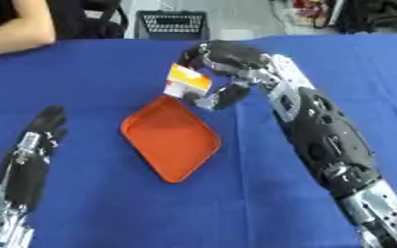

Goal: Pick up objects on the table and place them in the box.

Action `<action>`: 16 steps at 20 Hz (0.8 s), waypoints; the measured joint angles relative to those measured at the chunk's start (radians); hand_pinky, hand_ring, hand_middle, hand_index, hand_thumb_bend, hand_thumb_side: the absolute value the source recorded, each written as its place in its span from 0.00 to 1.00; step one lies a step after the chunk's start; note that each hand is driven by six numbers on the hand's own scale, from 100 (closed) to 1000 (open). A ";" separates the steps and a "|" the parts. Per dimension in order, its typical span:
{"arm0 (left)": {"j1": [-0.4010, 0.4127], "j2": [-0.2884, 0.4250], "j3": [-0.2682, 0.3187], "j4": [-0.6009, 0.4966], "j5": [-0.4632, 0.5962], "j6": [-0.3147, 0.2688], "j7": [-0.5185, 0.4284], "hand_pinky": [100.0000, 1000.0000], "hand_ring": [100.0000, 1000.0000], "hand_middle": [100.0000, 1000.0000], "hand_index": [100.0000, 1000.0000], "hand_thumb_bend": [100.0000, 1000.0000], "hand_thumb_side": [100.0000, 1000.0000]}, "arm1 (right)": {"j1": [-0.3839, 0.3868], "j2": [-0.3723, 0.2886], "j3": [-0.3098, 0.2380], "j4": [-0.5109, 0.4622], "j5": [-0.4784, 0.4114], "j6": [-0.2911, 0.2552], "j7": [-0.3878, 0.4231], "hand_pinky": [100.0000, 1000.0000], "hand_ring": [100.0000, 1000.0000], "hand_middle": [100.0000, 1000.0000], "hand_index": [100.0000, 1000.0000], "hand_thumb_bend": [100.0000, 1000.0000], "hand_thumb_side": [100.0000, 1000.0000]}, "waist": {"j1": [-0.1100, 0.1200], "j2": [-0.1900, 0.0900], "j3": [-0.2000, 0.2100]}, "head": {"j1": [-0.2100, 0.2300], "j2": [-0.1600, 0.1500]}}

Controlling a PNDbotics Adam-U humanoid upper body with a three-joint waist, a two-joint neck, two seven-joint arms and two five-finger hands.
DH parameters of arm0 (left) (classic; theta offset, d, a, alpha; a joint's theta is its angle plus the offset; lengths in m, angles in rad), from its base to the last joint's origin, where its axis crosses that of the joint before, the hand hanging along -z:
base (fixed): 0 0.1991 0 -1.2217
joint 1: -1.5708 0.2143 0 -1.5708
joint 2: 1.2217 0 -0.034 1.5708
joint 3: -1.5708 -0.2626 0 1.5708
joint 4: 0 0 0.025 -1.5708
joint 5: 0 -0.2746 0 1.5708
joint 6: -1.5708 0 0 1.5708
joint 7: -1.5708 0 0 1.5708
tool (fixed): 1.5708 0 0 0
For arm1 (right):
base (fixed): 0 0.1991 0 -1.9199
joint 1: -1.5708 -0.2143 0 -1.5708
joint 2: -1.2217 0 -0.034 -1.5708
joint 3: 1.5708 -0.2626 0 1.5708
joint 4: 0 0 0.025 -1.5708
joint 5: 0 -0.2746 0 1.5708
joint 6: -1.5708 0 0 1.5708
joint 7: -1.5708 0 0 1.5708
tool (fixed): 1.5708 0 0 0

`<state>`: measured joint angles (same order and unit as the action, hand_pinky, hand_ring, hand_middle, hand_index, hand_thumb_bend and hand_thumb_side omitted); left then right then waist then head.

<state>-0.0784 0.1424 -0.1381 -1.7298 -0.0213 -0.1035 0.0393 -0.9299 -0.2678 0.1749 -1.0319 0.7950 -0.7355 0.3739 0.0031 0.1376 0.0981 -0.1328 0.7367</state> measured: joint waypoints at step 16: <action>-0.007 -0.008 -0.007 0.002 0.007 -0.002 -0.011 1.00 1.00 1.00 0.97 0.15 1.00 | -0.007 0.088 -0.023 0.097 0.221 -0.026 -0.026 0.81 0.84 0.90 1.00 0.22 0.92 | 0.000 0.000 0.009 | -0.017 -0.007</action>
<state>-0.0851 0.1348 -0.1448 -1.7280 -0.0141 -0.1051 0.0288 -0.9373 -0.1802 0.1523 -0.9346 1.0159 -0.7611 0.3483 0.0028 0.1377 0.1068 -0.1501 0.7292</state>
